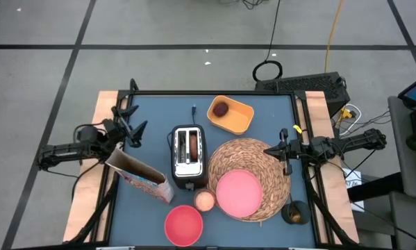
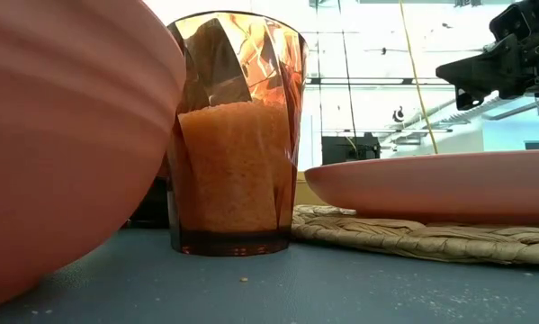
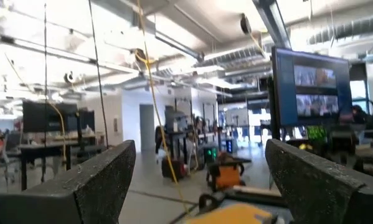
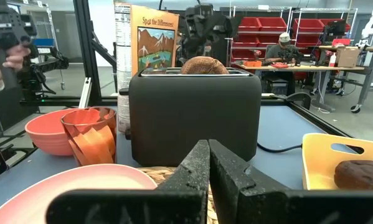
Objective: Arrange a breakfast setting
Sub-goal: Pour the cereal into the orange bowl
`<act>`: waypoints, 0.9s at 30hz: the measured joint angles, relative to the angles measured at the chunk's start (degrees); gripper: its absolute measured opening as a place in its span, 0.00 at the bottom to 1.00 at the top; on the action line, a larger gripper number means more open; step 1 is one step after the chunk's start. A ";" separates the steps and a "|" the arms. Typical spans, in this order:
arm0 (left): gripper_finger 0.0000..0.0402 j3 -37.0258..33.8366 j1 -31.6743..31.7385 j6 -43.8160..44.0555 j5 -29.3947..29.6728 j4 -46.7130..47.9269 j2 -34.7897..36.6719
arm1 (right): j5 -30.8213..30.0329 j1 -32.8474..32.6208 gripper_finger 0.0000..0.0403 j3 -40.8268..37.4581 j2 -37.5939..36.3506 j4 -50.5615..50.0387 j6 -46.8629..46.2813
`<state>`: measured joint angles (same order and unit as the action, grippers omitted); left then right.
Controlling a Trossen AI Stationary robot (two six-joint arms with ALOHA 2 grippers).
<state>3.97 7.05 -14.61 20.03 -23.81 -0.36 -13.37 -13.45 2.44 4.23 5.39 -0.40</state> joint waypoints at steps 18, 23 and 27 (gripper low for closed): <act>0.90 34.53 0.00 4.06 -0.02 45.04 0.00 | -0.02 0.00 0.00 -0.01 0.00 0.01 0.02; 0.90 45.34 -0.01 9.24 -2.96 62.43 0.00 | -0.02 0.02 0.00 0.00 0.00 0.01 0.02; 0.90 52.19 -0.02 14.91 -9.03 75.50 0.00 | -0.01 0.01 0.00 -0.01 0.01 0.00 0.01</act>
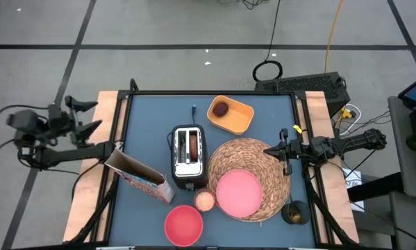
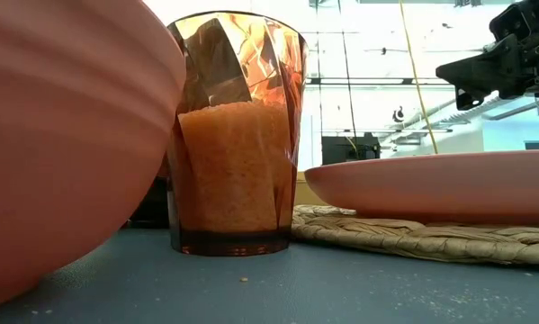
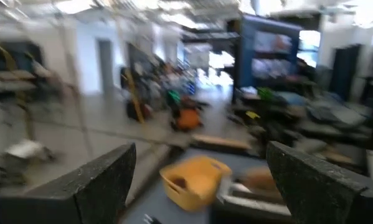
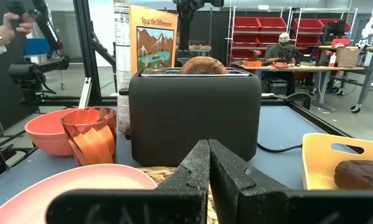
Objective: Arrange a breakfast setting
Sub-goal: Pour the cereal into the orange bowl
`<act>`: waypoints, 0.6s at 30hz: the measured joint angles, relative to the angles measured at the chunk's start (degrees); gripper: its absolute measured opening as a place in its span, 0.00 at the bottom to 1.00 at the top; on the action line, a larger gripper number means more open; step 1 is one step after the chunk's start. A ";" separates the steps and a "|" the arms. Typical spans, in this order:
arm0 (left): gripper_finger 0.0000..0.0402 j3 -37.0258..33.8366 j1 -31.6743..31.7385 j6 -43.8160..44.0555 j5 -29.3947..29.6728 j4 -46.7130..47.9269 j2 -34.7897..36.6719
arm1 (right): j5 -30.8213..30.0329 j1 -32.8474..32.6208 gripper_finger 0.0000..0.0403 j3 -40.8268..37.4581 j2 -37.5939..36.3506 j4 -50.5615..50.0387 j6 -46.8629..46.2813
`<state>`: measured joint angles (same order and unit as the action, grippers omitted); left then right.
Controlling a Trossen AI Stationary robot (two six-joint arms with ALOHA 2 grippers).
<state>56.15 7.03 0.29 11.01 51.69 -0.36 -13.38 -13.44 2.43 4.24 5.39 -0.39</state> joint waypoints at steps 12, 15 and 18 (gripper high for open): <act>0.90 6.97 1.33 20.95 -24.80 20.79 0.00 | 0.00 0.01 0.00 0.00 0.00 0.00 0.01; 0.90 6.53 3.43 20.74 -26.03 24.02 0.00 | 0.00 0.01 0.00 -0.01 0.00 0.00 0.01; 0.90 6.52 6.26 18.57 -26.07 27.81 0.00 | -0.01 0.00 0.00 0.01 0.00 0.00 0.00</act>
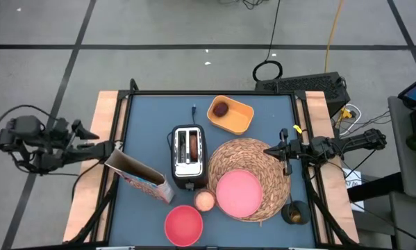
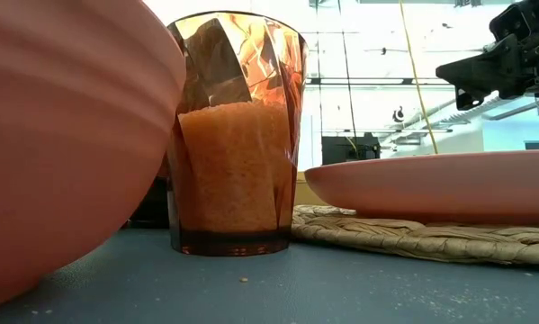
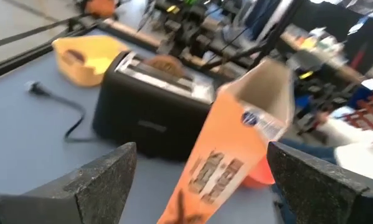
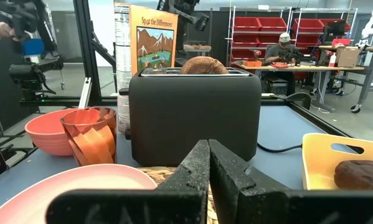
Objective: Arrange a breakfast setting
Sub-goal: Pour the cereal into the orange bowl
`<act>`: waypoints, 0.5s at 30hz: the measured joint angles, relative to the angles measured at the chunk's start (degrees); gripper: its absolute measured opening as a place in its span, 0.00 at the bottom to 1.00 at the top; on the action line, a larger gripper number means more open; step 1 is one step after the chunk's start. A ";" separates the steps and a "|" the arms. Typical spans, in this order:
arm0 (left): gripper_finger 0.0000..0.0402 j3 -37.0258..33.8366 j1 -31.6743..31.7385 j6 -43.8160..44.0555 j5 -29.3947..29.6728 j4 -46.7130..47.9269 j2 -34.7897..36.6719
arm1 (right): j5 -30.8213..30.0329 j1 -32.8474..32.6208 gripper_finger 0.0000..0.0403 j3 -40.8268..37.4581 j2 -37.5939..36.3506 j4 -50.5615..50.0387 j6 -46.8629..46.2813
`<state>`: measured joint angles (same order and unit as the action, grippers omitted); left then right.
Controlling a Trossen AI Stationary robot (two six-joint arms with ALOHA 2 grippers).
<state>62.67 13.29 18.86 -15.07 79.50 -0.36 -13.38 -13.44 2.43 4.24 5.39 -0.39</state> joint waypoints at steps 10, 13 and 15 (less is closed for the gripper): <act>0.90 -0.02 12.31 -8.07 -8.02 5.94 0.00 | 0.01 -0.01 0.00 0.00 0.01 0.00 0.01; 0.90 -0.04 16.74 -11.62 -10.18 7.74 0.00 | 0.00 -0.01 0.00 -0.02 -0.01 0.00 0.01; 0.90 -0.04 19.95 -14.39 -12.24 8.29 0.00 | 0.00 0.01 0.00 0.00 -0.01 0.00 0.01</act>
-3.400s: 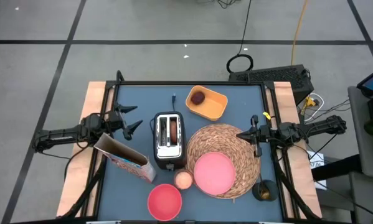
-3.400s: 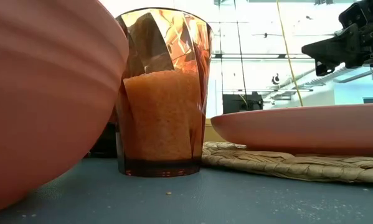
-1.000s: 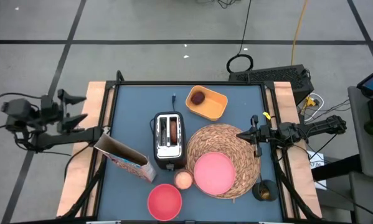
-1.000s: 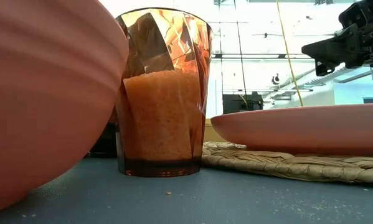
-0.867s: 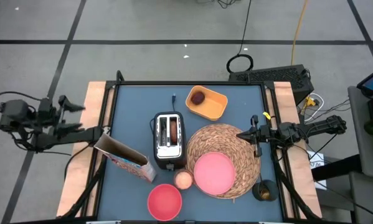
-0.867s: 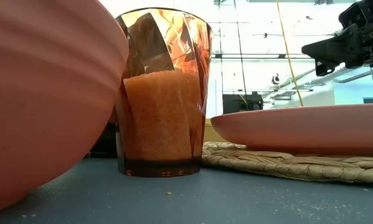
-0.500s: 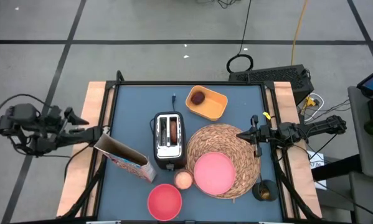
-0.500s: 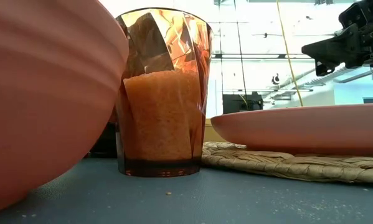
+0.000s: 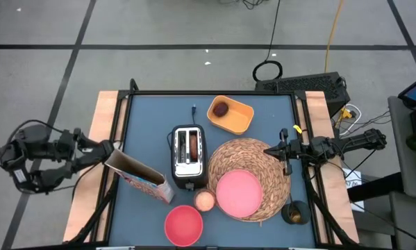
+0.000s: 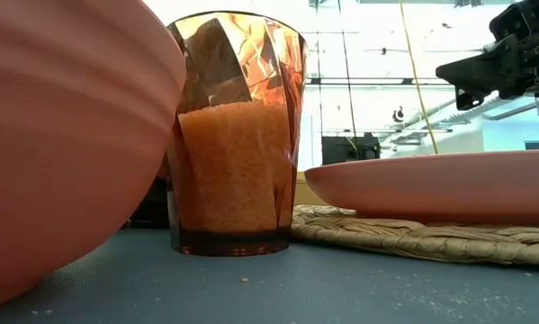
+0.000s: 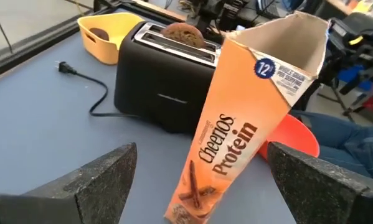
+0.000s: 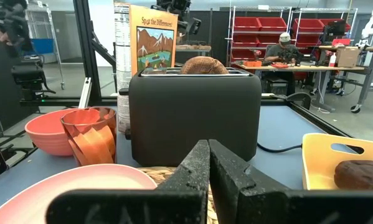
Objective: Arrange a breakfast setting
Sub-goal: Pour the cereal into the orange bowl
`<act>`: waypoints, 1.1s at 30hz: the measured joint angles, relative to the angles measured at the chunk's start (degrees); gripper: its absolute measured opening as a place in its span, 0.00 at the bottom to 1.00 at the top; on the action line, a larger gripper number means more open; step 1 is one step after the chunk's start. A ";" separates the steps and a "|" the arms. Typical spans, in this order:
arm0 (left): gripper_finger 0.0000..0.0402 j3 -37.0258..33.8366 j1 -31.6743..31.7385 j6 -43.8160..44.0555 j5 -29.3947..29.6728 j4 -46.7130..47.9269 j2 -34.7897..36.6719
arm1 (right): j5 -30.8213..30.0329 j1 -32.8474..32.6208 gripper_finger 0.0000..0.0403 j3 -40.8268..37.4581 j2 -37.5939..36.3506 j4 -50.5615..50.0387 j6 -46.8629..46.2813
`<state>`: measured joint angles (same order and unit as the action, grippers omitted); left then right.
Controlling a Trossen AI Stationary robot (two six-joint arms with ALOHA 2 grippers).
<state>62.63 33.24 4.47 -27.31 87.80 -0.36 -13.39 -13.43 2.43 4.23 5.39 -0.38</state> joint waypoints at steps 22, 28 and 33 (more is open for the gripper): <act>0.90 -2.21 21.41 -14.81 -20.25 2.20 0.00 | 0.02 0.00 0.00 0.00 0.02 0.00 0.00; 0.90 -5.67 22.40 -16.58 -21.01 2.20 0.00 | 0.01 -0.01 0.00 -0.01 0.01 0.00 0.00; 0.90 -9.46 23.07 -18.82 -24.86 2.22 0.00 | 0.00 0.00 0.00 0.00 0.02 0.00 -0.01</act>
<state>53.17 56.31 -14.35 -52.17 90.01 -0.36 -13.39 -13.43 2.44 4.25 5.39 -0.40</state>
